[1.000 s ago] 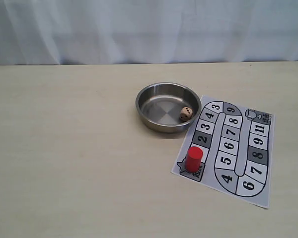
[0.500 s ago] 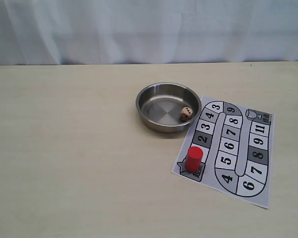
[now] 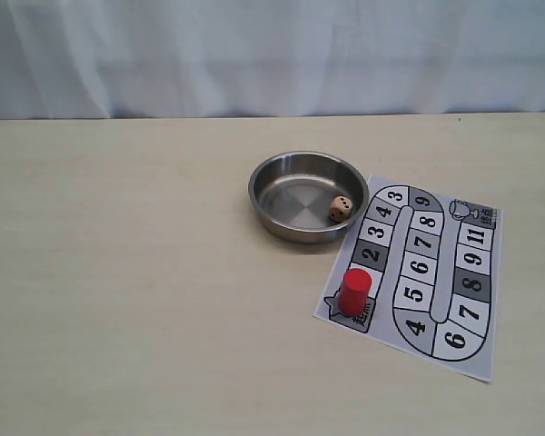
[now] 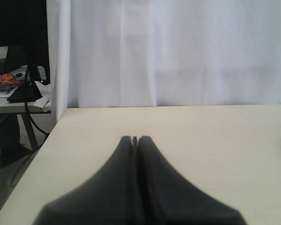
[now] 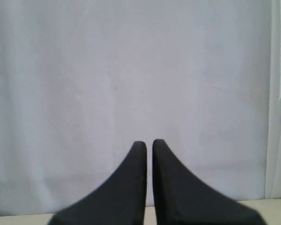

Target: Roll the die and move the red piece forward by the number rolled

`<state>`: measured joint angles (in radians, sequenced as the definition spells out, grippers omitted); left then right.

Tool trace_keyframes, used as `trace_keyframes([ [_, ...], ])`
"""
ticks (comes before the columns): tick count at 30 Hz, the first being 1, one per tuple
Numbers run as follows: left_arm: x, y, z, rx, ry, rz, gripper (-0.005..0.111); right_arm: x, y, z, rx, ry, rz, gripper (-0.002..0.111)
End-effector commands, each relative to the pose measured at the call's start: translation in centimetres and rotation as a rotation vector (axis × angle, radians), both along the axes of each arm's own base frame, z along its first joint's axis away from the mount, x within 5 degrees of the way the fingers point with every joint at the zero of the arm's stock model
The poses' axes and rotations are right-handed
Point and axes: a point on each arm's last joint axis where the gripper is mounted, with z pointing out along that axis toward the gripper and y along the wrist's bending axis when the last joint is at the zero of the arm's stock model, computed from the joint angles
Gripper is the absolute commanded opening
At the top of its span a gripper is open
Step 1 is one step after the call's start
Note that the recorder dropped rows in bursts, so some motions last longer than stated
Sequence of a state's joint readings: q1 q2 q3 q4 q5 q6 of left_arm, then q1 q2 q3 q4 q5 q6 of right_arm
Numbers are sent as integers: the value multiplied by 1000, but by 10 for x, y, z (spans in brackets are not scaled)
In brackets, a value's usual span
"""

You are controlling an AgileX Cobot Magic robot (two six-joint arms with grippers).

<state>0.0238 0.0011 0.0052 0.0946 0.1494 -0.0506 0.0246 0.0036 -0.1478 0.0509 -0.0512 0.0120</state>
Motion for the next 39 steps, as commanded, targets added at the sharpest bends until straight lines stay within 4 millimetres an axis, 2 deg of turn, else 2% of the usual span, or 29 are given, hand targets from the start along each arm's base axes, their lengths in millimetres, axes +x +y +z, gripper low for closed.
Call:
trace_keyframes([
  [1,0,0,2,-3,-11,-1,0,-12,1,27,8,38,14,4],
  [4,0,0,2,-3,-11,-1,0,-11,1,43,5,107,19,4],
  [8,0,0,2,-3,-11,-1,0,2,2,62,-18,236,19,4],
  [15,0,0,2,-3,-11,-1,0,45,1,91,-100,389,-7,4],
  [20,0,0,2,-3,-11,-1,0,77,2,101,-152,478,-5,4],
  [26,0,0,2,-3,-11,-1,0,115,4,104,-136,637,16,4],
  [30,0,0,3,-3,-14,-1,0,140,5,100,-196,774,36,4],
  [39,0,0,3,-3,-14,-1,0,190,19,82,-282,954,222,4],
])
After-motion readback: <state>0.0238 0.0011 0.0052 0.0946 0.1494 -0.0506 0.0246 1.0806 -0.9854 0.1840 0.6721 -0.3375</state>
